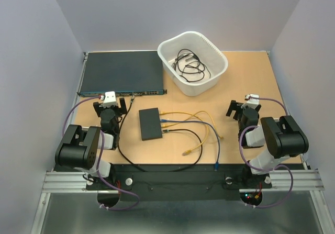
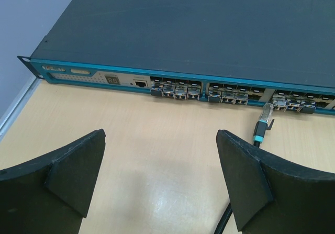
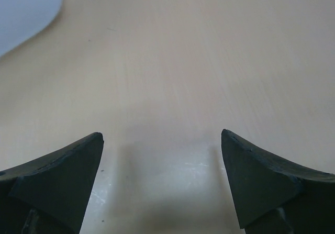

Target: Insert the plug into the switch port

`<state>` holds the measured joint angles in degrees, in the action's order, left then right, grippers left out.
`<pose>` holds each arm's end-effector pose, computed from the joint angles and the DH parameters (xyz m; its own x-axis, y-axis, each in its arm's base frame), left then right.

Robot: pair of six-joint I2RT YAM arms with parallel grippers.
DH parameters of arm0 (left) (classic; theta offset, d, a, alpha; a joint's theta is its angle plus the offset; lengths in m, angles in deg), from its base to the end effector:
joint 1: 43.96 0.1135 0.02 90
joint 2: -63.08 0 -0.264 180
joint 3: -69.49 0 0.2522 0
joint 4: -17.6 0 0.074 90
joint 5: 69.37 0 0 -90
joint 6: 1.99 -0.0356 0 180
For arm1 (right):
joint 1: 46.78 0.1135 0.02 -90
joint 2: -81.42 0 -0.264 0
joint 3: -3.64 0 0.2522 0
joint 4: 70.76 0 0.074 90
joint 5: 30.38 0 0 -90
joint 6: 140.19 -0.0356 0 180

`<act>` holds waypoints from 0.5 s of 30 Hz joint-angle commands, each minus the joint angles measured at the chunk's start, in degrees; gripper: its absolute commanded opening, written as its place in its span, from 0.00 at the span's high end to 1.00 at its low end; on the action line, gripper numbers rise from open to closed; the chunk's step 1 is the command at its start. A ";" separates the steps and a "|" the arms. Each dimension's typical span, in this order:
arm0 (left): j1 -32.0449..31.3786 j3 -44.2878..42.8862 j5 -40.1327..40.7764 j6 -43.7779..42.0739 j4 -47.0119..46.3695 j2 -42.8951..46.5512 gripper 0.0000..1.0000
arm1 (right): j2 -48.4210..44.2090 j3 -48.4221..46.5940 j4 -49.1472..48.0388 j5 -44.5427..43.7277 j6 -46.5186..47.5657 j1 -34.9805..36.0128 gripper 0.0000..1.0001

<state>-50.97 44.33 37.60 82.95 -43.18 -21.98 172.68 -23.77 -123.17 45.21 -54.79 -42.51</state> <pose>0.2313 -0.0180 0.1600 -0.0001 0.0850 -0.9964 -0.1736 0.9813 0.0837 0.2433 0.0093 0.1295 -0.1834 0.0642 -0.9809 0.1864 0.9820 0.0294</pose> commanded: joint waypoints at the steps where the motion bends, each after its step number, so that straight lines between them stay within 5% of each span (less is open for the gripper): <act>1: 0.33 -1.00 0.17 -0.39 -17.39 1.30 0.01 | 0.76 0.29 -8.99 4.74 0.47 -1.37 0.00; 15: 0.33 -1.08 0.34 -0.39 -17.48 1.21 0.01 | 0.23 0.90 -9.24 4.57 0.64 -1.28 0.00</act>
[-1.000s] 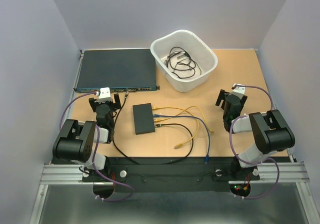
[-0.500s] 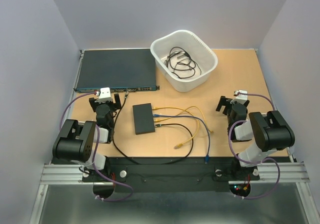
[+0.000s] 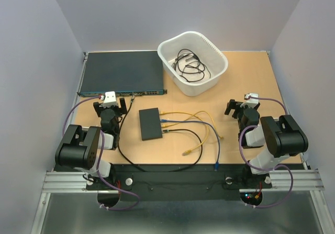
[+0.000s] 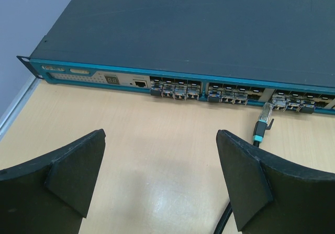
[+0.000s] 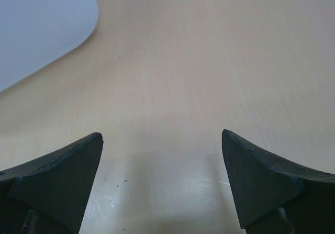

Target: Insert the plug into the switch port

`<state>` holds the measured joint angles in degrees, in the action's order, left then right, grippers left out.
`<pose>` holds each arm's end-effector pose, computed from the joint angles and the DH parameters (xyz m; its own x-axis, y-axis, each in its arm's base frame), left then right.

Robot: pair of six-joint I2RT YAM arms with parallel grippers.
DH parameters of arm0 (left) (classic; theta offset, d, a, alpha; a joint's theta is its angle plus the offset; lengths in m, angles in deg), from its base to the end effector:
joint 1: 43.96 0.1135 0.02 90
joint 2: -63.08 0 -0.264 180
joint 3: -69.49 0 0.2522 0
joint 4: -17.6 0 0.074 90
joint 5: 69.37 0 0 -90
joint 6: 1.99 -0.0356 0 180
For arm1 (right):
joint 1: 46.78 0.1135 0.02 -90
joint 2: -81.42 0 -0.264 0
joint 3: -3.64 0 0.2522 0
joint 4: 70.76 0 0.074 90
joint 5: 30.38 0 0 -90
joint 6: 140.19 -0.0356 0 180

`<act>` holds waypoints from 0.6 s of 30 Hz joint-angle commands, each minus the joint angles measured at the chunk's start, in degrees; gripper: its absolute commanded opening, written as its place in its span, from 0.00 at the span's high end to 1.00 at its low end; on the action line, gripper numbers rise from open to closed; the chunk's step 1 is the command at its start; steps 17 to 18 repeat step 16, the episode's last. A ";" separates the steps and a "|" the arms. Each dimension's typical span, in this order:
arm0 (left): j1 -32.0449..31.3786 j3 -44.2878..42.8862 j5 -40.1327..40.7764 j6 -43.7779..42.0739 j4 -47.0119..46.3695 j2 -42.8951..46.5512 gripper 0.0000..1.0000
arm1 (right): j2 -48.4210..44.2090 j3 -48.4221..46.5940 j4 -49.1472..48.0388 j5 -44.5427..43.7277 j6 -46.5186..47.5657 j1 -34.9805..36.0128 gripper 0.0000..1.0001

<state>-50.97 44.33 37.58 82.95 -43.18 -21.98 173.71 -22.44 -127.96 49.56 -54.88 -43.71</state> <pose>0.2313 -0.0180 0.1600 0.0000 0.0850 -0.9964 -0.1733 0.9813 0.0837 0.2400 0.0066 0.1294 -0.1461 0.0728 -0.9866 0.1319 0.9898 0.0535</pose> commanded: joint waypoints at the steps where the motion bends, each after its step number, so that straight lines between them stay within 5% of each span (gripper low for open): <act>1: 0.33 -1.08 0.36 -0.39 -17.48 1.30 0.01 | -0.80 -0.51 -4.45 0.22 0.65 -0.17 0.00; 18: 0.33 -1.17 0.28 -0.39 -17.30 1.21 0.01 | -0.79 -0.87 -3.92 0.49 0.56 -0.17 0.00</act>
